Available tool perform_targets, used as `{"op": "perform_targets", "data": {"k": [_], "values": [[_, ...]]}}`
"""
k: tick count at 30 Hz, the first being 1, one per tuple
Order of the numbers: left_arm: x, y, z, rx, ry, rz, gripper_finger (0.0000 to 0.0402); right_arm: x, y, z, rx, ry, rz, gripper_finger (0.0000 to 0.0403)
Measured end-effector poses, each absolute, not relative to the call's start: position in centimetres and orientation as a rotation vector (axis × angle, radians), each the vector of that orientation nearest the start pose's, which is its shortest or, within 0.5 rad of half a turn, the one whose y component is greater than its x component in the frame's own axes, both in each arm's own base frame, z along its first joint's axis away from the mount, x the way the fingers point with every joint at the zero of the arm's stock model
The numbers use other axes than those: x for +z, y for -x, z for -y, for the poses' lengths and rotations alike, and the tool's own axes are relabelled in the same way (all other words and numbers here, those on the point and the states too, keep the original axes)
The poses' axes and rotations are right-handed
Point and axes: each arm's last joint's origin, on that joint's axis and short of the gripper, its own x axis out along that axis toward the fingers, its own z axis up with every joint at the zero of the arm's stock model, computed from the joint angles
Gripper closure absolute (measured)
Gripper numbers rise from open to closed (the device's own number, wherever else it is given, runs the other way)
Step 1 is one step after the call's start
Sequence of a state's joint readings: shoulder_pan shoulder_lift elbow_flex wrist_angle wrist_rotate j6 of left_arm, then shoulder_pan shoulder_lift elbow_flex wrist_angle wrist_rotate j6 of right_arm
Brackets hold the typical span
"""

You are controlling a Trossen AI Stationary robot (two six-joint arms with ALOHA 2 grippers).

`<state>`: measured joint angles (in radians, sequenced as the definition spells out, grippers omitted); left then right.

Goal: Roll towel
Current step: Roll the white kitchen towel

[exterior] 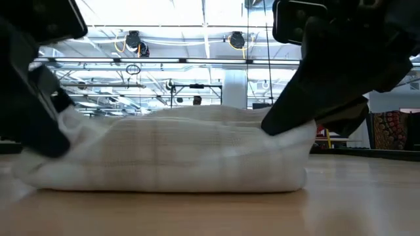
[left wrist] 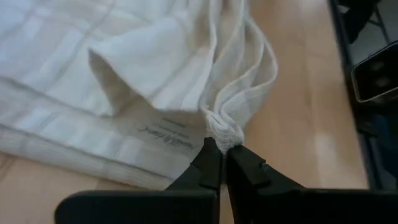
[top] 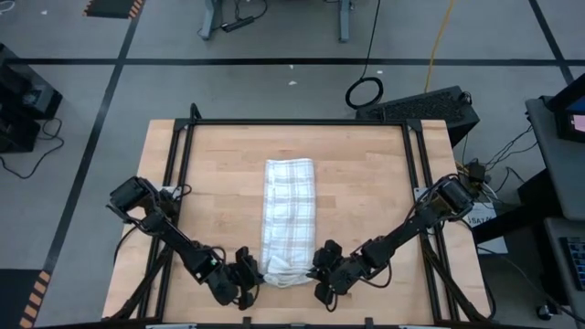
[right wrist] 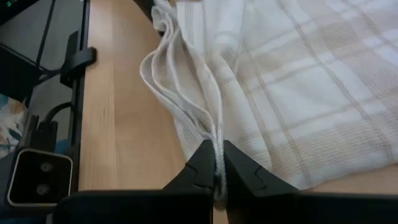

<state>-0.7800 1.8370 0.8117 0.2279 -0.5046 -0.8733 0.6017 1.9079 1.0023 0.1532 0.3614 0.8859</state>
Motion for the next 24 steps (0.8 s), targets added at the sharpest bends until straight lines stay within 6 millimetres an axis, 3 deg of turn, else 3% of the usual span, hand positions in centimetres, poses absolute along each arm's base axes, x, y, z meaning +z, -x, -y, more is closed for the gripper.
{"op": "perform_targets", "data": {"k": [6,17,24], "values": [[11.46,-24.78,22.20,0.100,0.333,-0.629,0.0364,13.21,-31.49,-20.37,-0.075,-0.485,-0.707,0.0399],[11.75,-24.45,22.47,0.152,0.189,-0.539,0.0166,13.19,-31.51,-20.28,-0.068,-0.447,-0.708,0.0399],[11.82,-23.96,22.92,0.122,0.019,-0.524,0.0113,13.19,-31.60,-20.17,-0.073,-0.456,-0.706,0.0399]]}}
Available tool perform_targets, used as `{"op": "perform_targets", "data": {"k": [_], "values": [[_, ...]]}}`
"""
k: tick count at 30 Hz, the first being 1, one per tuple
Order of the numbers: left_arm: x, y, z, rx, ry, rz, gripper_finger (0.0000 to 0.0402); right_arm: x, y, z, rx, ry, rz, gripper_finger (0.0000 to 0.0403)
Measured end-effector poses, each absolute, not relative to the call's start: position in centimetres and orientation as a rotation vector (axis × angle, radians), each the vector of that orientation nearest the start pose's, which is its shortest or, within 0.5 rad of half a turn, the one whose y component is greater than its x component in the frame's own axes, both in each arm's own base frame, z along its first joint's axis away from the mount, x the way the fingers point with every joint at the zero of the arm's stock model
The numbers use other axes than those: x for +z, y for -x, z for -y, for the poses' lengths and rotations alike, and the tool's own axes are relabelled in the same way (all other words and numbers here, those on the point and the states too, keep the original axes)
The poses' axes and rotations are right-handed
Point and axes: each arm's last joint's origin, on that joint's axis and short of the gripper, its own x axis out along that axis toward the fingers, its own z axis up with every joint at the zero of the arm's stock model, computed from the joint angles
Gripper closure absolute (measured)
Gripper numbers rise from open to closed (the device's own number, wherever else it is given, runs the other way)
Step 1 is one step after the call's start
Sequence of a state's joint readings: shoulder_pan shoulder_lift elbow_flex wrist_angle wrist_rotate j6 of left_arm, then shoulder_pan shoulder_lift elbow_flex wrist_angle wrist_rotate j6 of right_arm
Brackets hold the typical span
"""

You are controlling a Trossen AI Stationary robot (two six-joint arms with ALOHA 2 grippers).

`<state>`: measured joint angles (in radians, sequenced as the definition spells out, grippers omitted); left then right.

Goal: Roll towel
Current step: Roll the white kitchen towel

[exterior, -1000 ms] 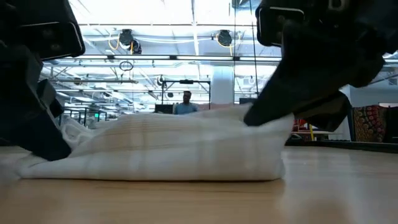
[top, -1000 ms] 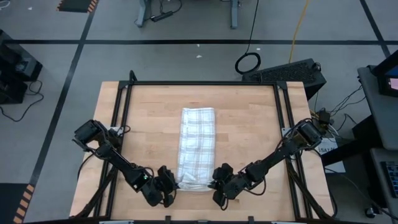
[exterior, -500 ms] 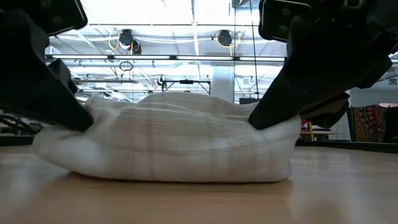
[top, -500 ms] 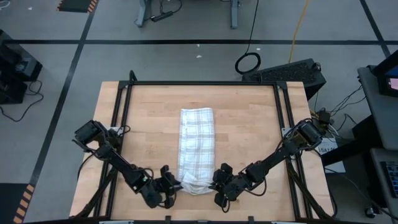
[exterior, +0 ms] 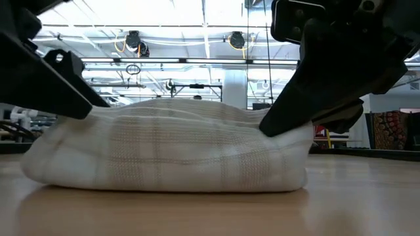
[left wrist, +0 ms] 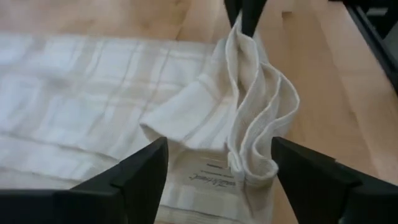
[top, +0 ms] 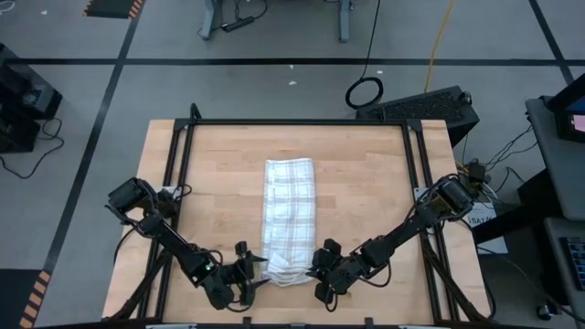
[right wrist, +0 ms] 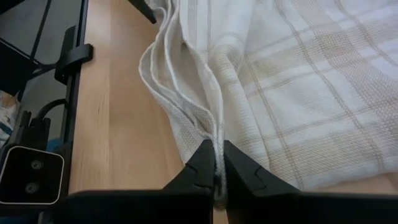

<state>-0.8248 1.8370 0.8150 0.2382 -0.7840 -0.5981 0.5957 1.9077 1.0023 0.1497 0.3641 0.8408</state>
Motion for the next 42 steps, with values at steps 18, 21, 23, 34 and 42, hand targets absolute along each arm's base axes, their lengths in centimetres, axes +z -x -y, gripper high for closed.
{"op": "perform_targets", "data": {"k": [18,21,23,34,42], "values": [[11.7,-25.1,22.0,0.030,-0.296,-0.546,0.0110,13.2,-31.6,-20.2,-0.054,-0.477,-0.720,0.0399],[11.7,-25.7,21.4,0.033,-0.315,-0.554,0.0108,13.2,-31.6,-20.3,-0.052,-0.477,-0.721,0.0399],[11.7,-26.1,21.0,0.026,-0.304,-0.560,0.0099,13.2,-31.6,-20.3,-0.052,-0.477,-0.721,0.0399],[11.8,-27.7,19.8,-0.159,-0.287,-0.598,0.0047,13.2,-31.6,-20.3,-0.050,-0.473,-0.721,0.0399],[12.1,-28.1,19.1,-0.168,-0.318,-0.605,0.0047,13.2,-31.6,-20.3,-0.048,-0.469,-0.722,0.0399]]}}
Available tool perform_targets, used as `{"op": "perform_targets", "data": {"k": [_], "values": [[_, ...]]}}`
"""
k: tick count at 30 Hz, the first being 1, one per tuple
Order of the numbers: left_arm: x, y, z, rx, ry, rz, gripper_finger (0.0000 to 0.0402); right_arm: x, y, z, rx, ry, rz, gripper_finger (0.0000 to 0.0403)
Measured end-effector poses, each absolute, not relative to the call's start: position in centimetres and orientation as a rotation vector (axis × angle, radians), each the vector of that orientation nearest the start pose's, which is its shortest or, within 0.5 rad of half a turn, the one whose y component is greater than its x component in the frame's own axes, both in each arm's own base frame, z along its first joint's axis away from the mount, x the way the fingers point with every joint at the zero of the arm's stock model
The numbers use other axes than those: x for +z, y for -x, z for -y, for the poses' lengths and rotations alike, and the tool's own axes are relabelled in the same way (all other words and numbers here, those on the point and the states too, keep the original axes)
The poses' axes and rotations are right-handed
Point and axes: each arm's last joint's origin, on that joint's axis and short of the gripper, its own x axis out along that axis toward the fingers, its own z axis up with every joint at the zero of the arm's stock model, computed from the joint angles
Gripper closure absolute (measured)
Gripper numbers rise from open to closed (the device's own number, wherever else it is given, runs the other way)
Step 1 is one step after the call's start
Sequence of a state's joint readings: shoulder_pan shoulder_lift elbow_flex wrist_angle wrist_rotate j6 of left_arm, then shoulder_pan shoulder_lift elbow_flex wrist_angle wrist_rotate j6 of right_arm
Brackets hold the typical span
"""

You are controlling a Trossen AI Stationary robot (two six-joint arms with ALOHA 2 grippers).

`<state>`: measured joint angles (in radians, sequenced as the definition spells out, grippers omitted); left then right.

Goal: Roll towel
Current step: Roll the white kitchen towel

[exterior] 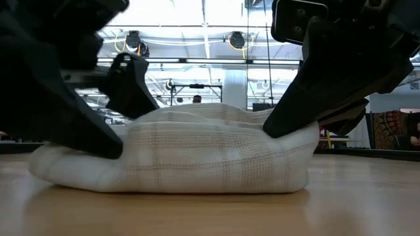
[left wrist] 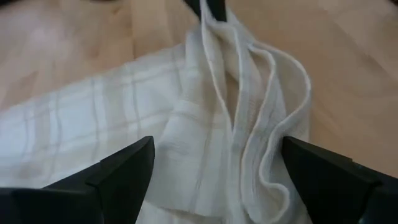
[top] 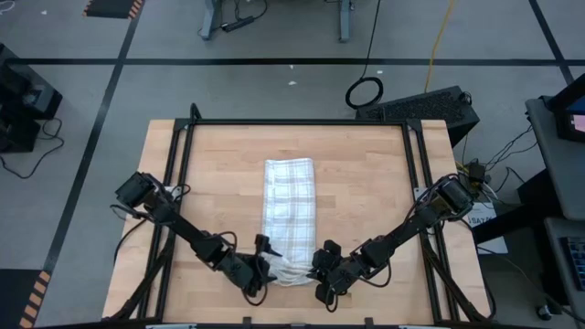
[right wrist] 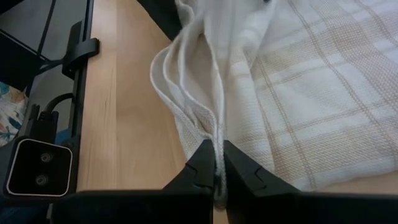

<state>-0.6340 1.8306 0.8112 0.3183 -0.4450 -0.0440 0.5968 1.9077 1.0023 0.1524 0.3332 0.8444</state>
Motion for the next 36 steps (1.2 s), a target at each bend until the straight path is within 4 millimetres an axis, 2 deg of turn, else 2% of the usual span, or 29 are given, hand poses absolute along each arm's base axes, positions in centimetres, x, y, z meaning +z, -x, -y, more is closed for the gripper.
{"op": "perform_targets", "data": {"k": [4,7,10,19,25,36], "values": [[13.7,-27.9,19.0,-0.142,-0.212,-0.575,0.0044,13.2,-31.5,-20.4,-0.029,-0.480,-0.737,0.0399],[13.3,-28.0,18.0,-0.100,-0.101,-0.663,0.0021,13.2,-31.5,-20.4,-0.026,-0.477,-0.737,0.0399],[13.0,-27.9,18.3,-0.143,-0.066,-0.678,0.0006,13.2,-31.5,-20.4,-0.027,-0.477,-0.737,0.0399],[13.4,-26.9,20.1,-0.209,-0.074,-0.638,0.0002,13.2,-31.5,-20.4,-0.030,-0.483,-0.737,0.0399],[13.1,-25.7,20.8,-0.130,-0.089,-0.663,0.0002,13.2,-31.5,-20.4,-0.031,-0.483,-0.736,0.0399],[13.2,-23.8,22.8,-0.071,-0.055,-0.604,0.0002,13.2,-31.5,-20.4,-0.033,-0.482,-0.734,0.0399]]}}
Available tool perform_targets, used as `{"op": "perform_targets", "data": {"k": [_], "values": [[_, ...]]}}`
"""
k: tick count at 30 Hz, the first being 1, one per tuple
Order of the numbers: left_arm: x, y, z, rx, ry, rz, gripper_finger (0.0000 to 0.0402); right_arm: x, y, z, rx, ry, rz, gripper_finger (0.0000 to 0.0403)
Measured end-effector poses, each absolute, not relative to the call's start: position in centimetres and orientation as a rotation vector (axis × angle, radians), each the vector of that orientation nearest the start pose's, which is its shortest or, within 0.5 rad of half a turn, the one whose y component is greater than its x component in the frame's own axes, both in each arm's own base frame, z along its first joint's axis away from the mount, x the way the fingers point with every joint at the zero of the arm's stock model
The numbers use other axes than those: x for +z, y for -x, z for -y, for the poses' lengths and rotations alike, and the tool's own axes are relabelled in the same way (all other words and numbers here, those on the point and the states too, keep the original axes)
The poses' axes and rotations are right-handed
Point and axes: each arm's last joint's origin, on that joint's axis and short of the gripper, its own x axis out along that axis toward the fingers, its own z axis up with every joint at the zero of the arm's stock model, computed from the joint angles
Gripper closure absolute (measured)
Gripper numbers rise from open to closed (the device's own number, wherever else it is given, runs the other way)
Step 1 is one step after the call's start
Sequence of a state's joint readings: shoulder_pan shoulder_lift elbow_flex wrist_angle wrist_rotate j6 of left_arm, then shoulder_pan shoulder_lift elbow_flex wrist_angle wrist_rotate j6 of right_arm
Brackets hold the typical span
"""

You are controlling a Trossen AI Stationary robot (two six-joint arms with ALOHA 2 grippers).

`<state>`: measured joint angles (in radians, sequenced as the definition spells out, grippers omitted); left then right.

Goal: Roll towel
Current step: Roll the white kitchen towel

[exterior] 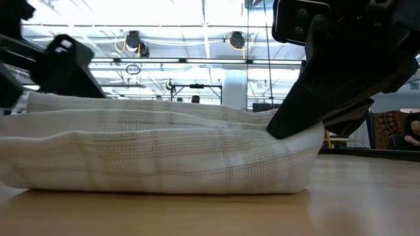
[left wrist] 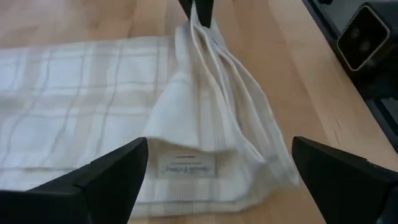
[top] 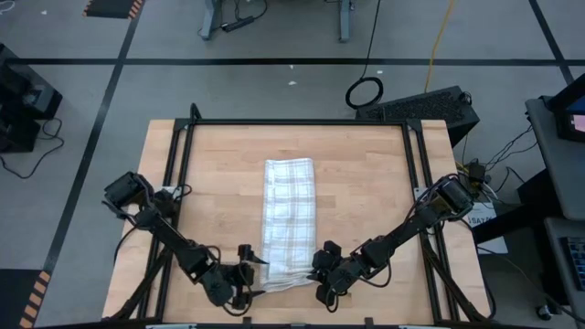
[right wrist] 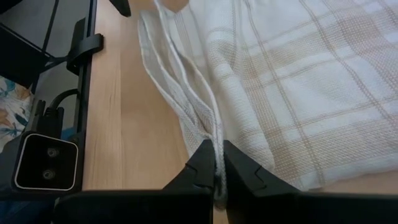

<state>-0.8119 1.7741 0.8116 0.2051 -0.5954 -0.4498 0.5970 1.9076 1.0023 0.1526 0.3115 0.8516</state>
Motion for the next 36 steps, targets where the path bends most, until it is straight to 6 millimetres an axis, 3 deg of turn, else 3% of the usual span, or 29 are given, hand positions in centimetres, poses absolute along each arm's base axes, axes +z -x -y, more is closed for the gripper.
{"op": "perform_targets", "data": {"k": [6,11,18,23,29,36], "values": [[13.1,-21.9,24.1,-0.025,-0.106,-0.565,0.0002,13.2,-31.5,-20.4,-0.033,-0.482,-0.734,0.0399],[12.6,-21.4,23.8,-0.011,-0.163,-0.622,0.0002,13.2,-31.5,-20.3,-0.033,-0.482,-0.734,0.0399],[11.5,-21.7,24.2,0.002,-0.016,-0.629,0.0002,13.2,-31.5,-20.3,-0.041,-0.504,-0.735,0.0399],[9.6,-22.1,24.8,-0.036,-0.099,-0.621,0.0002,13.2,-31.6,-20.3,-0.041,-0.509,-0.736,0.0399],[9.7,-22.6,25.2,-0.050,-0.153,-0.542,0.0002,13.2,-31.6,-20.3,-0.048,-0.527,-0.736,0.0399],[9.5,-23.4,24.1,0.014,-0.179,-0.555,0.0002,13.2,-31.6,-20.3,-0.053,-0.534,-0.735,0.0399]]}}
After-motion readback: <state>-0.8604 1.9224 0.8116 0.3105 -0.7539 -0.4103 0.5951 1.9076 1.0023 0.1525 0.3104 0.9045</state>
